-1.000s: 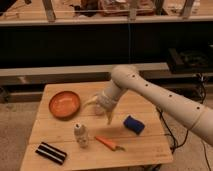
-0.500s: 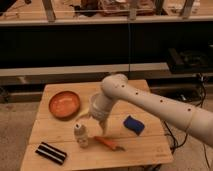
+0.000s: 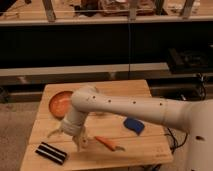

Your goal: Knock the bottle over

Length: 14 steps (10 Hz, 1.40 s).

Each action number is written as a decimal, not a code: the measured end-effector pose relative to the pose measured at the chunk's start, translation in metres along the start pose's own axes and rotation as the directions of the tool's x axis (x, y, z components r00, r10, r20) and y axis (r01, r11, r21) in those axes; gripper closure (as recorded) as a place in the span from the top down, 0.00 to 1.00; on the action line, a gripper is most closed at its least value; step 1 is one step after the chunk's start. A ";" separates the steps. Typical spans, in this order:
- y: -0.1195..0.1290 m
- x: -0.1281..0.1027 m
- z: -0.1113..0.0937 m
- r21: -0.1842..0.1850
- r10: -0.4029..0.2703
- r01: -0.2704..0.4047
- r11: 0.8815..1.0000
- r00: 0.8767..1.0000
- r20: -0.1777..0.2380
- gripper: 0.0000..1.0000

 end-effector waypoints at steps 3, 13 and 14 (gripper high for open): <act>-0.064 -0.029 0.013 0.007 -0.106 0.107 0.994 0.993 -0.043 0.80; -0.038 0.077 -0.064 0.121 0.055 -0.033 0.992 0.982 -0.182 0.80; -0.022 0.086 -0.073 0.133 0.082 -0.057 0.990 0.979 -0.188 0.80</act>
